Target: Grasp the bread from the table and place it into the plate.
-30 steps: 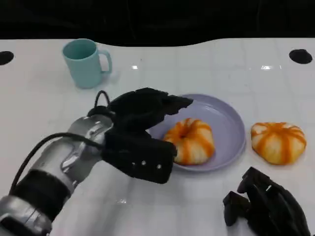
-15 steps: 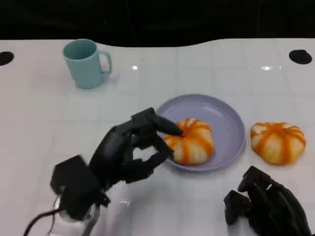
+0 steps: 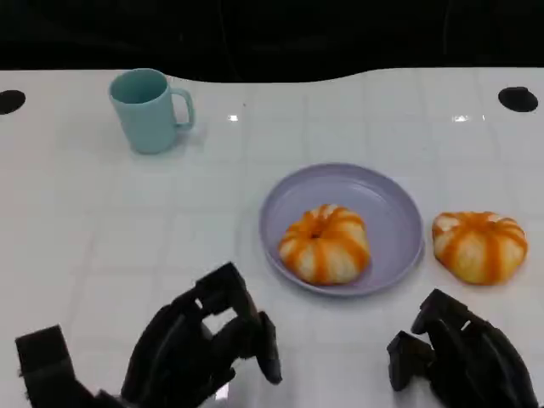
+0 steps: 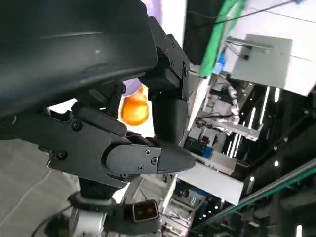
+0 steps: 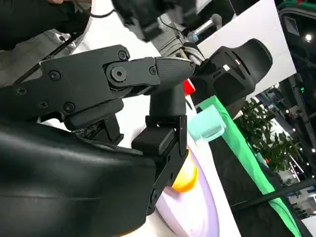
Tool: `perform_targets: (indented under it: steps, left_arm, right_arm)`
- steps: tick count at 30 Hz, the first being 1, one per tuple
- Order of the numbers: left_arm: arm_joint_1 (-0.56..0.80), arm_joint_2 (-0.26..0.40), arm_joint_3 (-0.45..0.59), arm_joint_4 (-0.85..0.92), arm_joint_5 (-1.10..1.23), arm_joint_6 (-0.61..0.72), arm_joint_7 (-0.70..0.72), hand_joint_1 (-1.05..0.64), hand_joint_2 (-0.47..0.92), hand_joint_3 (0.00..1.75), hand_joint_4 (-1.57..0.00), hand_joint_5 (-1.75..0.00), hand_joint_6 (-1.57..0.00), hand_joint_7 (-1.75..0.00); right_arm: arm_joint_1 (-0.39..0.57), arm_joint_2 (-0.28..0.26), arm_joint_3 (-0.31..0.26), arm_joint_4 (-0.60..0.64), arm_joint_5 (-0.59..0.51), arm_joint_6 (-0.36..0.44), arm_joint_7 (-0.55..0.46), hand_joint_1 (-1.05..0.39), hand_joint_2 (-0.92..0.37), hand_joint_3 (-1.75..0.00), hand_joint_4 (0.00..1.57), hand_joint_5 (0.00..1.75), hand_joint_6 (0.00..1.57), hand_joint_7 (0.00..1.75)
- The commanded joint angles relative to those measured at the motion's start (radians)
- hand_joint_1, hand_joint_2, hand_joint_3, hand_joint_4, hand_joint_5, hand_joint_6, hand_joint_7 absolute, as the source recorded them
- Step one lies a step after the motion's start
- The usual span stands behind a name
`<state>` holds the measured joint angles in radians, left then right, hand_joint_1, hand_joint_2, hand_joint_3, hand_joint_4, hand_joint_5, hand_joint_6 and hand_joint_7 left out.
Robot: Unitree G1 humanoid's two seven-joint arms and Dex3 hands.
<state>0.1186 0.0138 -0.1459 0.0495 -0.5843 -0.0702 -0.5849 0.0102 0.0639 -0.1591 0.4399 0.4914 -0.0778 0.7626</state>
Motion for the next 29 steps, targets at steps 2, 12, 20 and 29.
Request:
perform_targets:
  steps: [2,12,20,29]
  left_arm:
    - [0.007,-0.009,0.035,-0.008,0.001,0.013,-0.032,-0.62,0.92,0.3,-0.84,-1.75,-0.58,-1.75]
    - [0.005,-0.022,0.065,0.019,0.018,0.028,-0.059,-0.65,0.92,0.29,-0.85,-1.75,-0.6,-1.75]
    - [-0.006,-0.033,0.077,0.021,0.021,0.052,-0.065,-0.64,0.92,0.27,-0.86,-1.75,-0.6,-1.75]
    - [-0.007,-0.04,0.092,0.016,0.012,0.06,-0.074,-0.64,0.92,0.26,-0.88,-1.75,-0.62,-1.75]
  right_arm:
    - [0.0,-0.019,-0.016,0.004,0.011,0.002,0.004,-0.57,-0.92,-0.23,0.79,1.68,0.7,1.42]
    - [-0.008,-0.02,-0.02,0.031,0.003,-0.024,0.013,-0.56,-0.92,-0.26,0.77,1.69,0.69,1.41]
    - [-0.014,-0.024,-0.02,0.036,-0.004,-0.016,0.012,-0.55,-0.92,-0.26,0.79,1.67,0.69,1.41]
    - [-0.011,-0.019,-0.017,0.031,-0.009,-0.018,0.001,-0.57,-0.92,-0.24,0.79,1.65,0.69,1.4]
